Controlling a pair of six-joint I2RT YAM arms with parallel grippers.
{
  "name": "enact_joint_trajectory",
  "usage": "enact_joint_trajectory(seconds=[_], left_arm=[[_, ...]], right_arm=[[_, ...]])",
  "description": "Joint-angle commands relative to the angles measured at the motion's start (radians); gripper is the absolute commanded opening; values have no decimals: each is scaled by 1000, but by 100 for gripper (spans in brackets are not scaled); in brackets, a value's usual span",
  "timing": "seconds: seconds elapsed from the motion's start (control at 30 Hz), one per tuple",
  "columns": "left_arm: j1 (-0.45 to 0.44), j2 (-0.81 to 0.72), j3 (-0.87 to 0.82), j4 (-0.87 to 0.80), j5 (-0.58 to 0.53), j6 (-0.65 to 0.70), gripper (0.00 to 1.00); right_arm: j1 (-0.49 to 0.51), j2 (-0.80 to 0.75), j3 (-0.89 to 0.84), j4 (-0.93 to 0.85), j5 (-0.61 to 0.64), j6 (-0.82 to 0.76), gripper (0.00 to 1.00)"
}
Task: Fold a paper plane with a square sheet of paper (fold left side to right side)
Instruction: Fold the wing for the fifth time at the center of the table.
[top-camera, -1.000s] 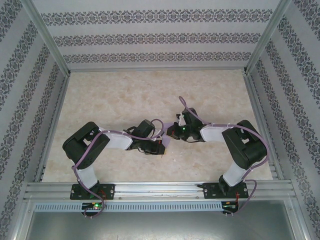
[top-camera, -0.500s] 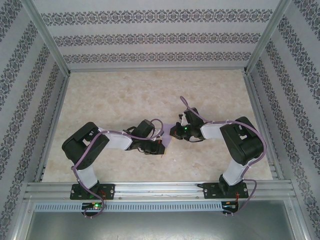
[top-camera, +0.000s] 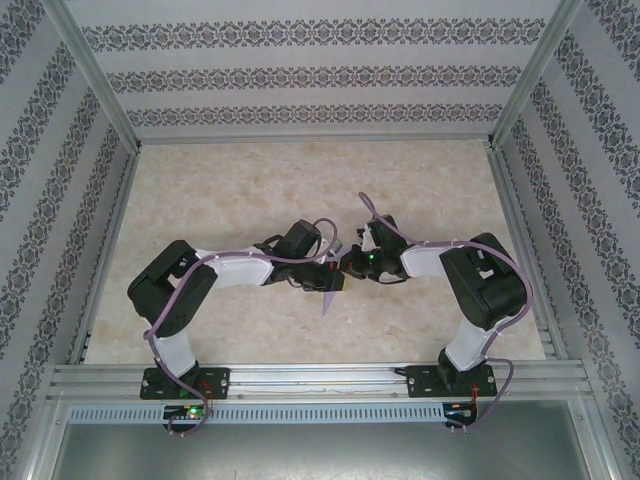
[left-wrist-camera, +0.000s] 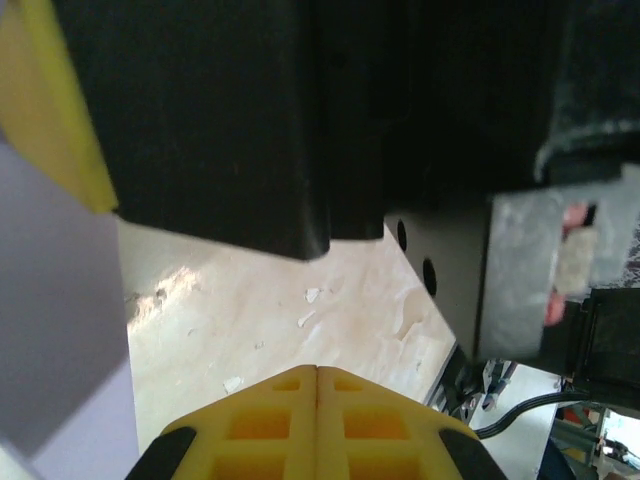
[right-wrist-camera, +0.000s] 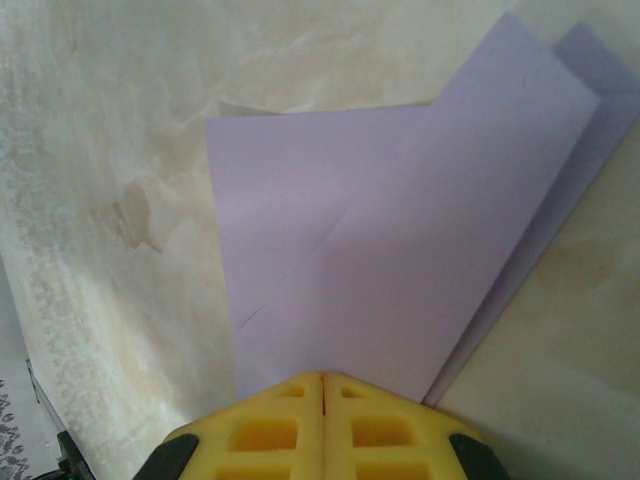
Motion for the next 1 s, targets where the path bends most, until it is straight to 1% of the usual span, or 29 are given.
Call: enact_joint_trajectory(seconds=[0.0,0.13,0.37,0.67,0.97], left_arm=[[11,52,34,-74,29,50,0],[10,87,59,-93,21,70,0],[11,120,46,-91,3,74,0],[8,89,-34,-77,34,81,0],[-7,25,-81,-159,55,159,0]], right_arm=[[-8,33,-26,-85,61,-20,0],[-7,35,-27,-89,66,-21,0],[-8,36,-26,-112,83,-39,0],[-14,44,-15,-147,97,-64,0],[-24,50,-6,-178,108,-82,0]])
